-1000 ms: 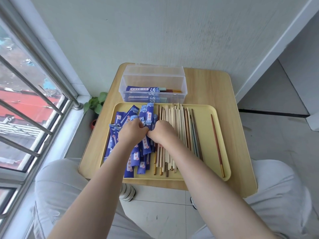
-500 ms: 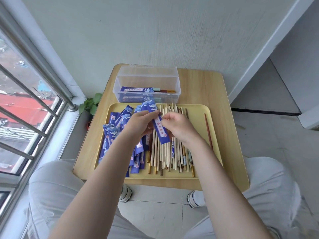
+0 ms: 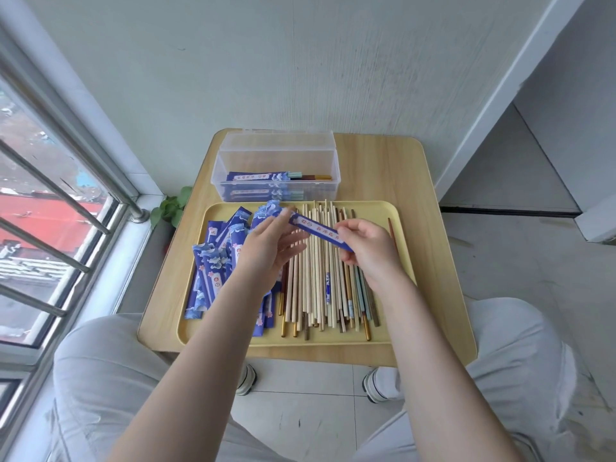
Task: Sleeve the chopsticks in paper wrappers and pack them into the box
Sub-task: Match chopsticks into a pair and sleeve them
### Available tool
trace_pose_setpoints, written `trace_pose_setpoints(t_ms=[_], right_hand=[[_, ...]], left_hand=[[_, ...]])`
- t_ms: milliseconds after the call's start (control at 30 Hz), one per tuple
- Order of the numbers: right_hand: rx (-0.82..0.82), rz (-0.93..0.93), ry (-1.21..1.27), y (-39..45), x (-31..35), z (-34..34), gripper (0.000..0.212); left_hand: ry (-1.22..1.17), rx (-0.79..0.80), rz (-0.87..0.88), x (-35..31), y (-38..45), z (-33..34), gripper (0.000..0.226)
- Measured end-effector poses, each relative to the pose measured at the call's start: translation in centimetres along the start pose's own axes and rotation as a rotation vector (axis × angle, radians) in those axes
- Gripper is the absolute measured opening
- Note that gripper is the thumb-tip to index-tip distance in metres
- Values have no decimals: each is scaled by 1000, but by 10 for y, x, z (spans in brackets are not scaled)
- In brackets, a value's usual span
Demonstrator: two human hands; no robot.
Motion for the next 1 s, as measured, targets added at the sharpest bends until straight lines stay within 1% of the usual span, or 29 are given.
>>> trace_pose_setpoints(t_ms=[67,133,200,267,333,433,500,533,567,600,633,700,767,833,900,967,1000], right_hand=[[91,52,92,-3,-8,10,13],[179,105,179,-7,-17,23,14],[225,124,142,-11,-23,29,12],[217,117,34,-10,-28,27,11],[146,93,-101,-5,-29,16,11],[-44,73,-325,3,-31,-17,11],[-198,83,-583,4,-31,-43,13],[-261,90,-701,3,-29,-53,15],[-297,89,-765,3,-29,-60,16],[-287,85,-783,4,-29,-60,17],[-241,70,-771,4,-29,-55,16],[-105,18,-740,3,-27,-32,11],[-19,-10,-770,0,-27,-10,10],[-3,2,-828,-3,-28,3,14],[-9,3,-878,-5,-29,11,24],[-21,9,-890,-5,-30,14,31],[-26,12,-887,-5,-29,14,31]], left_hand=[[-103,101,34,-2,0,10,32],[-133,160,57,-3,-1,17,34],[-140,176,62,-1,-3,20,30],[-81,143,67,-1,-6,19,27],[73,68,89,-3,-7,13,27],[468,-23,176,-10,-7,10,19],[775,1,222,-5,-4,16,11],[891,14,235,0,-2,18,9],[970,16,242,6,0,18,9],[1016,9,241,11,1,17,10],[1047,2,237,17,3,16,12],[1084,-10,210,26,4,13,17],[1106,-23,180,33,4,10,20],[1128,-37,178,36,4,8,23],[1118,-54,173,37,5,5,30],[1112,-75,167,36,6,2,33],[1117,-77,166,36,6,2,34]])
Point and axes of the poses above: each hand's wrist, its own y-axis towards the middle knuckle, its own z-axis out of the palm, x = y × z, the point moved 10 cm from there along y, towards the middle knuckle, and after that the axes turned 11 degrees about -y, right-handed, at the moved point
